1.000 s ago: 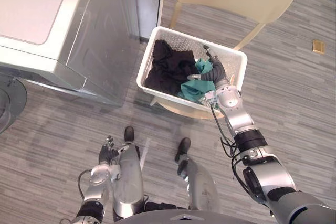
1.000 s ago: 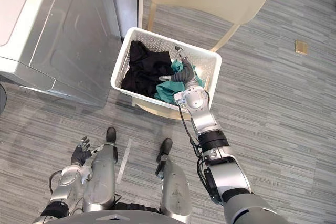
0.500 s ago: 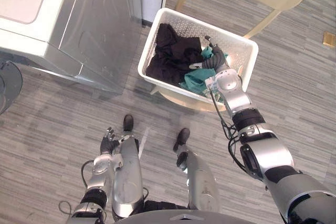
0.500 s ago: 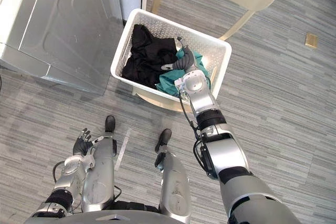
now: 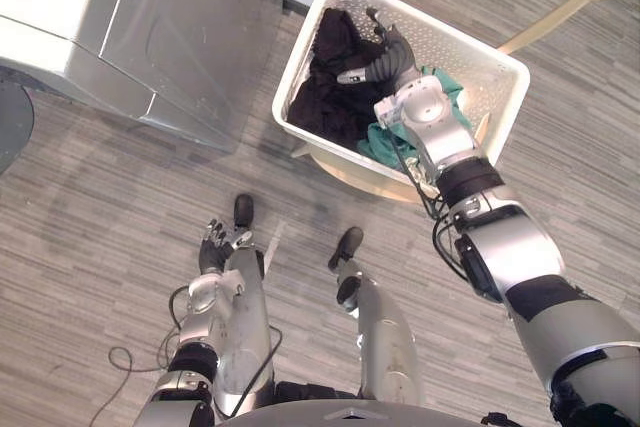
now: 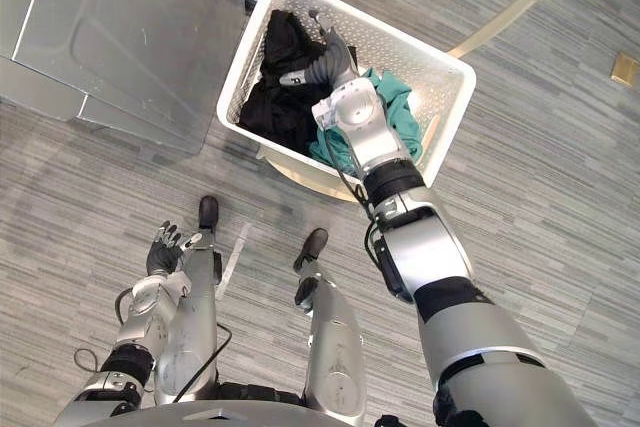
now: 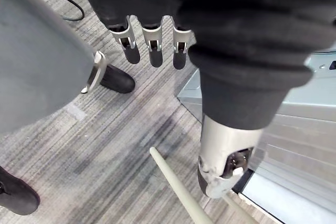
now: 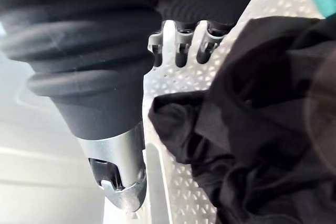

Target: Pick up the laundry basket with both hands and put the clothes into the washing machine.

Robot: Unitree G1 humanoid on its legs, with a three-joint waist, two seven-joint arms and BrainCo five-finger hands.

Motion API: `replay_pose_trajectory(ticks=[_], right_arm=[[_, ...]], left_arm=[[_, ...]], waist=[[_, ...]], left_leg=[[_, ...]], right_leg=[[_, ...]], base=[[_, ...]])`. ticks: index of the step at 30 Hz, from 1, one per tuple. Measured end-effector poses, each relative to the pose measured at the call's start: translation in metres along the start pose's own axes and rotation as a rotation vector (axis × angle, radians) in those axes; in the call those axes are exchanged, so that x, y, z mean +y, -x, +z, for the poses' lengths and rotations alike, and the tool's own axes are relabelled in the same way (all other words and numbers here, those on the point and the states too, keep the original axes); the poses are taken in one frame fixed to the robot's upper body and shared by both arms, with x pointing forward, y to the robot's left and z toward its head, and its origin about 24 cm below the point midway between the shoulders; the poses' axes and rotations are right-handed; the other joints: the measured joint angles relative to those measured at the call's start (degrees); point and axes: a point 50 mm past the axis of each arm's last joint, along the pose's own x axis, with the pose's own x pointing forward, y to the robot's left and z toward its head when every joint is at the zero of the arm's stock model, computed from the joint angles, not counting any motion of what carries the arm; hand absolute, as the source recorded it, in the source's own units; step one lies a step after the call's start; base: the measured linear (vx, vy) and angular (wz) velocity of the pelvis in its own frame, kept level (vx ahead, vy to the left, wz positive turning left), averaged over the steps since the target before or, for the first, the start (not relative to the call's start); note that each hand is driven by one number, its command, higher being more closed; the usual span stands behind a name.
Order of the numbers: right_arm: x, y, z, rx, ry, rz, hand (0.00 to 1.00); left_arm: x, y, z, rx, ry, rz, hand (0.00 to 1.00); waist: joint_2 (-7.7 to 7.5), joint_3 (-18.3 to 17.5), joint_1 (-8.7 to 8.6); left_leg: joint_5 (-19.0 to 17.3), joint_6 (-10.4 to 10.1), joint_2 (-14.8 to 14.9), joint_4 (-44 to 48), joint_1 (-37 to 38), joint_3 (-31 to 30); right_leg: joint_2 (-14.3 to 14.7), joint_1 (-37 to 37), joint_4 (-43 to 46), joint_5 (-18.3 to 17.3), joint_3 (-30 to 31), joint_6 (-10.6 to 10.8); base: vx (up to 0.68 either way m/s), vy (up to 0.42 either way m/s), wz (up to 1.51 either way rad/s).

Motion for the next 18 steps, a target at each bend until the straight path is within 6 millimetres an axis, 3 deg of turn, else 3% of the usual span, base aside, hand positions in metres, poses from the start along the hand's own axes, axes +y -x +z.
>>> replay_pose_trajectory(ticks=[4,10,14,18], right_arm=[[-0.022,-0.012,0.028,-0.063,0.130,0.014,0.00],[-0.028,-0.015,0.029,-0.038,0.273,0.077,0.00],[-0.022,-0.010,-0.004,0.124,0.489,0.214,0.00],[-0.018,-0.004,-0.019,0.159,0.588,0.263,0.00]], left_arm=[[-0.010,-0.002,0.009,-0.038,0.043,-0.024,0.00],[-0.018,-0.002,0.020,-0.086,0.064,-0.053,0.00],[-0.023,-0.002,0.021,-0.091,0.070,-0.072,0.00],[-0.026,-0.001,0.020,-0.084,0.075,-0.090,0.00]], waist=[[0.68,0.53,0.13],[0.68,0.57,0.85],[0.72,0.58,1.01],[0.73,0.57,1.23]], left_leg=[[0.74,0.27,0.41,1.02,-3.75,0.66],[1.62,0.28,0.62,0.85,-6.57,1.65],[2.67,0.03,0.45,-0.24,-7.58,1.06],[2.94,-0.08,0.43,-0.14,-7.52,1.05]], right_leg=[[-0.72,-2.52,1.52,-0.74,-1.73,-0.09],[-1.52,-6.16,3.97,-1.93,-2.19,-0.21],[-2.46,-7.95,7.17,-4.08,-3.39,-0.60],[-3.12,-8.34,9.77,-6.03,-3.89,-0.77]], base=[[0.02,-0.024,0.17],[0.03,-0.040,0.04],[0.05,-0.070,0.15],[0.05,-0.067,0.12]])
